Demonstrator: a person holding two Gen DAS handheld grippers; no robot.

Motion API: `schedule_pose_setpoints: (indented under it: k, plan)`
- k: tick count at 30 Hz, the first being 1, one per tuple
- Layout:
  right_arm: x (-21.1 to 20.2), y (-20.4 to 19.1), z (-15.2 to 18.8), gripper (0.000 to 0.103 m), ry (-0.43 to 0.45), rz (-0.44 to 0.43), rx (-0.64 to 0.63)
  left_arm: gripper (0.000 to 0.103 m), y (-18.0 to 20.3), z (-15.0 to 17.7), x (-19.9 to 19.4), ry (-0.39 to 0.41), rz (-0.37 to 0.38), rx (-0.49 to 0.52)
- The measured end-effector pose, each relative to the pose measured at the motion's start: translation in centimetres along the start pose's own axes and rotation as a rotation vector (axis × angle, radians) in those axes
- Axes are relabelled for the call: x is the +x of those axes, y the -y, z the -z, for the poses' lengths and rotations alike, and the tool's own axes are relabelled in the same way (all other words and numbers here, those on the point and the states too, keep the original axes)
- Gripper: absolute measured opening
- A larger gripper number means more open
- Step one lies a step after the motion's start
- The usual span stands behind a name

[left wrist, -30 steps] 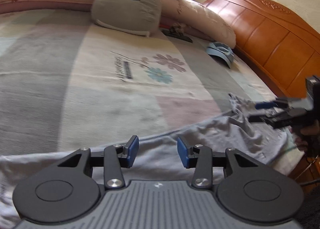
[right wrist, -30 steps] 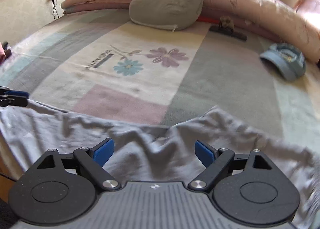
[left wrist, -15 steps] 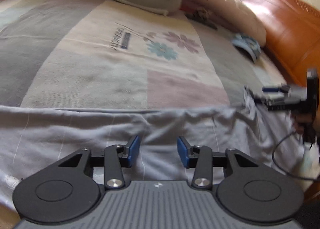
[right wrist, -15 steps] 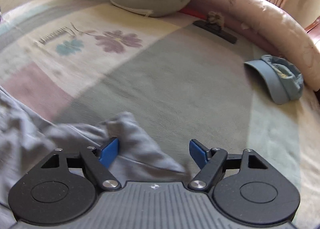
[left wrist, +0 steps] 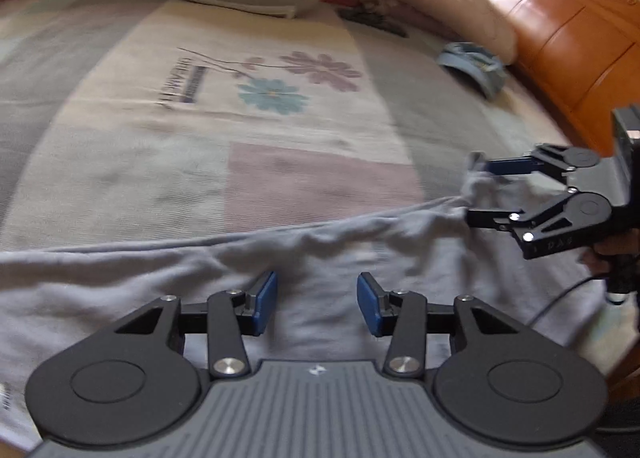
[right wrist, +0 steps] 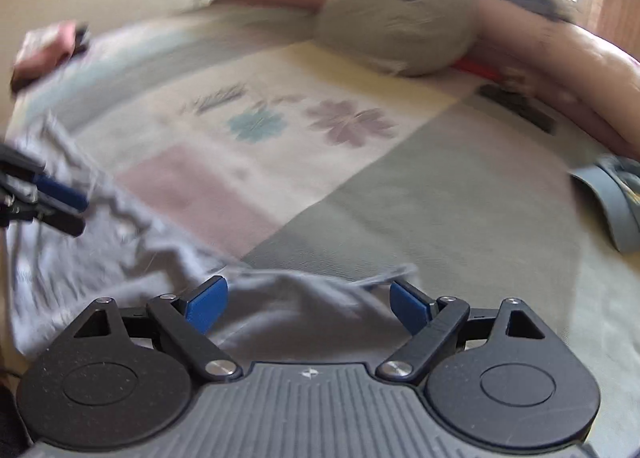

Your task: Fold clothes

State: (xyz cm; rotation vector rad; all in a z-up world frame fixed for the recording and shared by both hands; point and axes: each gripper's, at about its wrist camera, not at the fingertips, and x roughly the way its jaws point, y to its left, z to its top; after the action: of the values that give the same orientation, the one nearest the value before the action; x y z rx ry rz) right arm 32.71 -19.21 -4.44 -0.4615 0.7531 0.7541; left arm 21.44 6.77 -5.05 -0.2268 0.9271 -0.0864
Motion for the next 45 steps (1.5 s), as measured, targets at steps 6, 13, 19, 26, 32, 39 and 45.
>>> schedule_pose_setpoints:
  k: [6, 13, 19, 26, 32, 39, 45]
  plan:
    - [0.3, 0.3, -0.4, 0.097, 0.002, 0.056, 0.051, 0.043, -1.8, -1.4, -1.3, 0.047, -0.088, -0.007]
    - [-5.6, -2.2, 3.0, 0.097, -0.02, -0.049, 0.042, 0.05, -0.9, 0.5, -3.5, 0.066, -0.071, 0.09]
    - [-6.8, -3.9, 9.4, 0.102, -0.167, 0.02, 0.176, 0.051, -1.6, 2.2, -2.7, 0.008, -0.113, 0.135]
    - [-10.8, -2.1, 13.3, 0.102, -0.173, 0.083, 0.355, 0.051, -2.6, 2.6, -4.4, 0.027, -0.147, 0.152]
    - [-8.2, -3.0, 8.2, 0.102, -0.026, -0.004, 0.304, 0.054, -2.8, 1.9, -4.2, 0.056, -0.154, 0.152]
    - [-5.0, -5.4, 8.0, 0.103, -0.076, -0.035, 0.154, 0.054, -5.7, 3.3, -4.9, 0.045, -0.242, 0.068]
    - [-8.1, -4.6, 9.8, 0.103, -0.218, -0.018, 0.155, 0.054, -8.4, 3.2, -5.4, 0.06, -0.283, 0.006]
